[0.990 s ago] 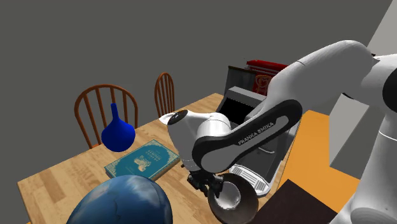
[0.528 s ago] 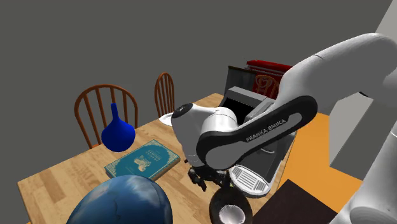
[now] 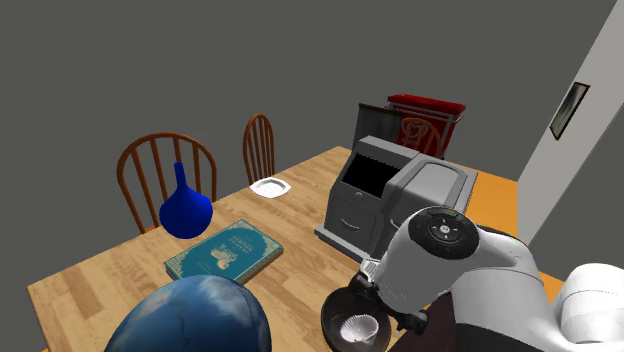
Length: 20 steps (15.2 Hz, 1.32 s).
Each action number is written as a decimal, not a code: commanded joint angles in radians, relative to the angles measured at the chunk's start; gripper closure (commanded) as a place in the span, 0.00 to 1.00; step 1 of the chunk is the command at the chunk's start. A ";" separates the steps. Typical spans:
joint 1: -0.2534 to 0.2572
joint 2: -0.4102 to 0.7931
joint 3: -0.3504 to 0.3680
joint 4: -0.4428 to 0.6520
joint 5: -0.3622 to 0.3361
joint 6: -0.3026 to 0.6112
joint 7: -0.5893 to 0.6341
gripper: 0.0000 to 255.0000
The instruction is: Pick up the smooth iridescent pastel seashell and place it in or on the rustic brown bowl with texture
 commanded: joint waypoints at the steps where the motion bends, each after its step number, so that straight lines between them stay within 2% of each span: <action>1: 0.067 -0.123 0.017 -0.087 0.036 0.035 0.068 0.00; 8: -0.006 -0.025 0.077 -0.134 0.018 0.189 0.088 0.00; 16: -0.005 -0.025 0.077 -0.134 0.018 0.189 0.088 0.00; 17: -0.005 -0.025 0.077 -0.134 0.018 0.189 0.088 1.00; 20: -0.005 -0.025 0.077 -0.134 0.018 0.189 0.088 1.00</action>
